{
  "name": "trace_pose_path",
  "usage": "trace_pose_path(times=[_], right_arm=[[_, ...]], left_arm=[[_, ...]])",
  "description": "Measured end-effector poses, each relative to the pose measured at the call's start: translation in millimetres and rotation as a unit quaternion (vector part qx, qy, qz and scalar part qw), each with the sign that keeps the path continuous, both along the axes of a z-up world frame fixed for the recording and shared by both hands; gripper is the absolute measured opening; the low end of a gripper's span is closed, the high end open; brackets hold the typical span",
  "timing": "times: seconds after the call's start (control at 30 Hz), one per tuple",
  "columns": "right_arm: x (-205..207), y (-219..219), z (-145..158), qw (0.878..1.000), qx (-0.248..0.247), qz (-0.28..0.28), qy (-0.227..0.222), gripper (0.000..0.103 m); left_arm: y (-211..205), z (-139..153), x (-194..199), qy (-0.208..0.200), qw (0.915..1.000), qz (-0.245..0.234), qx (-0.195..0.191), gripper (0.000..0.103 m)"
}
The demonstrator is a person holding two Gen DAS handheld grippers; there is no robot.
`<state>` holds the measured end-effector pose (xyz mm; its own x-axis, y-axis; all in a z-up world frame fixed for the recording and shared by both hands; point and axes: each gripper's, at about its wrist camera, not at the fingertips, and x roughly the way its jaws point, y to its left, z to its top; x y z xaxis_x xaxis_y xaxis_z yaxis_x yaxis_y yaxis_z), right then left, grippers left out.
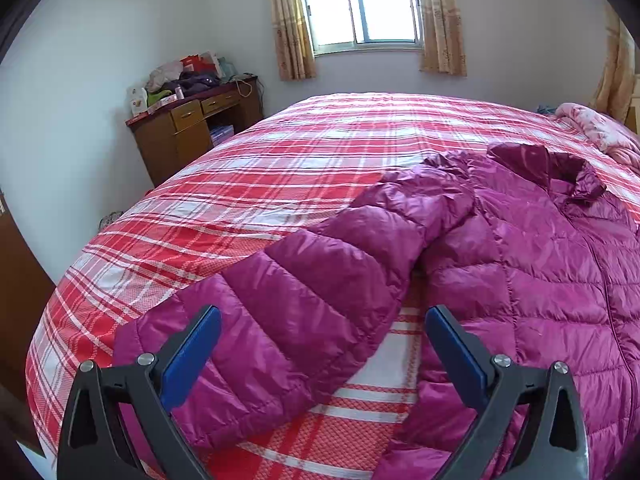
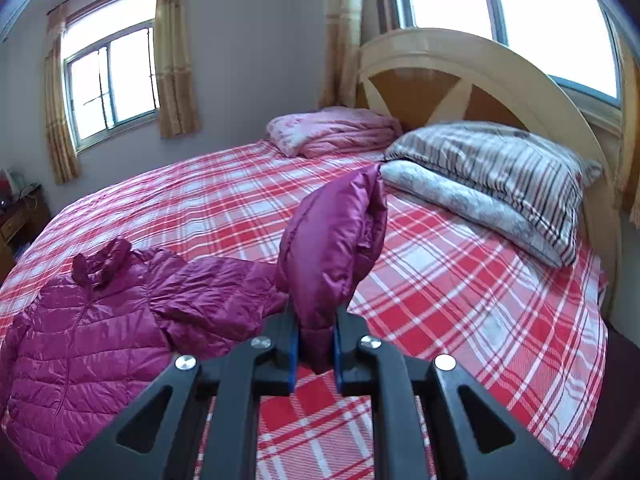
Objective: Fold large clothes
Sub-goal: 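Lift the sleeve with the right tool and lay it across the jacket body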
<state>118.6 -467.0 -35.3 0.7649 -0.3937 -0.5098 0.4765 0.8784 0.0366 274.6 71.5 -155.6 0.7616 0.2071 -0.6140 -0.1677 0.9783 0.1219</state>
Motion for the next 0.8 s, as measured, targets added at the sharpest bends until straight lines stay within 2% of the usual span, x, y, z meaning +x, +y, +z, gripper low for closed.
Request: trace_pose_path(times=[0.4, 0.8], right_arm=[[40, 82, 9, 0.993, -0.052, 0.105, 0.010, 0.015], [61, 160, 0, 0.974, -0.104, 0.199, 0.033, 0.015]], left_arm=[[12, -2, 2, -0.005, 0.9999, 0.013, 0.004, 0.102], [9, -14, 3, 0.005, 0.9999, 0.010, 0.010, 0.102]])
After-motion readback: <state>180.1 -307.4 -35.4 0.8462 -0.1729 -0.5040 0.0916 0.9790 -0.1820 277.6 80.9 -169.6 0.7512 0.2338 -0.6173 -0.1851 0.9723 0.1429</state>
